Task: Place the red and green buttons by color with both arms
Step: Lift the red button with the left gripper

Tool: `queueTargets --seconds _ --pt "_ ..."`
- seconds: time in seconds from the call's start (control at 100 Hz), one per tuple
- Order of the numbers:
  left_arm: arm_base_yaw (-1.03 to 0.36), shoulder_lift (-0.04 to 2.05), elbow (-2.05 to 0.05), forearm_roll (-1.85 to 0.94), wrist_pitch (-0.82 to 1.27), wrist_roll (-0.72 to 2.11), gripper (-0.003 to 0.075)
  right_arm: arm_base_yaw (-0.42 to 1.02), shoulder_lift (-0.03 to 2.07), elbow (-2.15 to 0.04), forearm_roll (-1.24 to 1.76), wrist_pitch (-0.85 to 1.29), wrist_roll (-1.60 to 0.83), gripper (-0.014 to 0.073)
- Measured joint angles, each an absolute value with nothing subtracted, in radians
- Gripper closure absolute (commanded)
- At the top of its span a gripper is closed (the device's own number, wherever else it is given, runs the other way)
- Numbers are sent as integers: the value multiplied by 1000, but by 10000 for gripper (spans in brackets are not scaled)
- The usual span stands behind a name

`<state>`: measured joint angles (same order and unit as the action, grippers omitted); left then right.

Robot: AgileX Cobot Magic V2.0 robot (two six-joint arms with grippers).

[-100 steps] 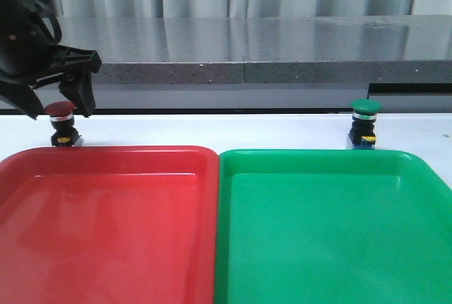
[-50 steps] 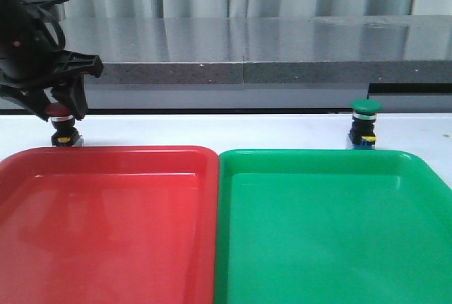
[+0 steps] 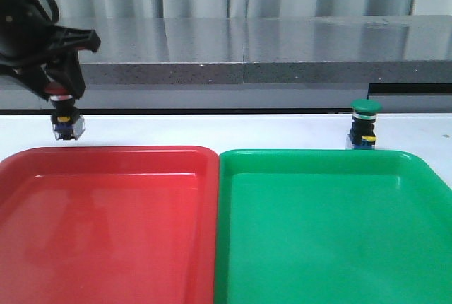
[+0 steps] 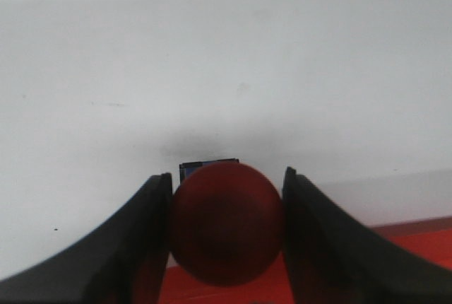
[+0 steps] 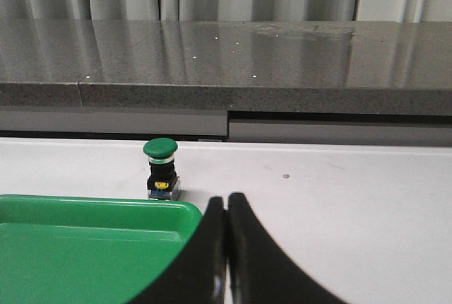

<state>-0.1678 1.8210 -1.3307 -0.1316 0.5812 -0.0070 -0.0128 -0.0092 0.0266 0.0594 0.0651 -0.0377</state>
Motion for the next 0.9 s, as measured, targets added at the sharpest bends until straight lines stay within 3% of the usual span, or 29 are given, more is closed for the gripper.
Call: queueTargets --seconds 0.34,0.66,0.9 --pt "-168 1631 -1311 -241 698 -7 519 -13 -9 27 59 65 -38 660" --pt "-168 1620 -1307 -265 816 -7 533 -13 -9 27 59 65 -38 660" --pt "-221 1615 -1246 -274 789 -7 533 -13 -9 27 59 65 -38 660"
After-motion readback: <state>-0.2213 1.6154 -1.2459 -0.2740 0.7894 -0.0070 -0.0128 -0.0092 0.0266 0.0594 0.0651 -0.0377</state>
